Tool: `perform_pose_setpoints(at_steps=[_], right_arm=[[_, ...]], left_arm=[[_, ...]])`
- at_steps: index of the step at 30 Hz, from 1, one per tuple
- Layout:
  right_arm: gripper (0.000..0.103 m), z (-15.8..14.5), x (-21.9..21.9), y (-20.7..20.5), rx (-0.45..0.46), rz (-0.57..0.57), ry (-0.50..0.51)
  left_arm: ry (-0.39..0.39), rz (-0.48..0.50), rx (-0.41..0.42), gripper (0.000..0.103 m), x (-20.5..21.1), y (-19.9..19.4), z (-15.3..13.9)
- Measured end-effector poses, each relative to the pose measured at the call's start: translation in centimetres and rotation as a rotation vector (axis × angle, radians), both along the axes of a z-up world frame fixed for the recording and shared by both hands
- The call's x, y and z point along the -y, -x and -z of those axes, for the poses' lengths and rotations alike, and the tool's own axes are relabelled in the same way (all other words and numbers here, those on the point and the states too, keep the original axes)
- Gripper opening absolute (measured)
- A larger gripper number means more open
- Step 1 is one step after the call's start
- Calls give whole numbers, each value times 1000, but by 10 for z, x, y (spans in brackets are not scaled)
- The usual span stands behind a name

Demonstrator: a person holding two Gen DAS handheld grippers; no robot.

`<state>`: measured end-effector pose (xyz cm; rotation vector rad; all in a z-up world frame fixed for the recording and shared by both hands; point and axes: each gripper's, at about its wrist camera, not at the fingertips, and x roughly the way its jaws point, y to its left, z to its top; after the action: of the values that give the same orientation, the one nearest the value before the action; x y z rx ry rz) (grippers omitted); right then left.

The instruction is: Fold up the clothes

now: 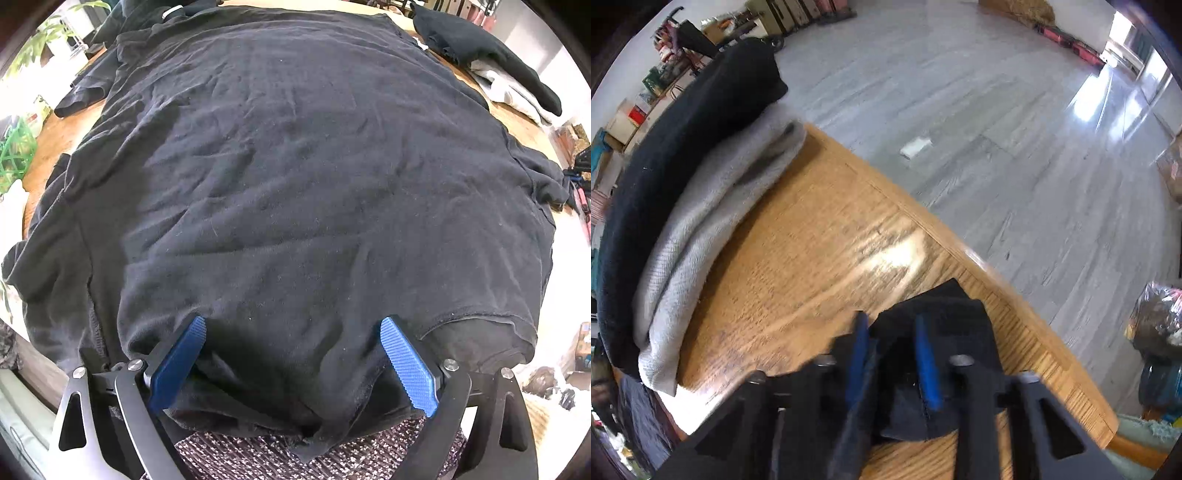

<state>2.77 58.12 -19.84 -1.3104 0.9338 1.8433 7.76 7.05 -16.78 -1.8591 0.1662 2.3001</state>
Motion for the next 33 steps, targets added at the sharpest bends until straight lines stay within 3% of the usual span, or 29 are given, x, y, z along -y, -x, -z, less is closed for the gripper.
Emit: perform_pose_setpoints(at_steps=[3, 5, 7, 8, 11, 14, 16, 20, 24, 29, 31, 33], right_arm=[[4, -26, 11, 4, -110, -52, -46], [4, -62, 23, 3, -242, -120, -113], [4, -110, 40, -10, -431, -202, -181], [4, -125, 43, -17, -464, -216, -216], [4, -140, 37, -35, -443, -194, -286], [12, -110, 4, -50, -335, -84, -230], [24, -85, -15, -61, -272, -15, -184], [34, -48, -15, -63, -244, -23, -79], [38, -31, 19, -49, -224, -135, -7], [39, -40, 109, -39, -272, -459, -10], [45, -47, 147, -34, -294, -583, -37], [47, -47, 173, -29, -289, -662, -50]], left_arm=[[2, -14, 1, 96, -8, -1, -2], [2, -16, 3, 96, -11, 1, -2], [2, -20, 4, 96, -15, 4, -7], [3, -22, 4, 96, -18, 6, -14], [11, -17, 0, 96, -23, 6, -24], [22, -7, -5, 96, -24, 1, -26], [24, -5, -4, 96, -25, -1, -28], [27, -2, -2, 96, -28, -6, -32], [27, -7, -4, 96, -29, -11, -35], [14, -34, 12, 96, -29, -16, -43], [-58, -37, 36, 95, -30, -16, -49], [-212, 20, 47, 95, -45, -19, -63]])
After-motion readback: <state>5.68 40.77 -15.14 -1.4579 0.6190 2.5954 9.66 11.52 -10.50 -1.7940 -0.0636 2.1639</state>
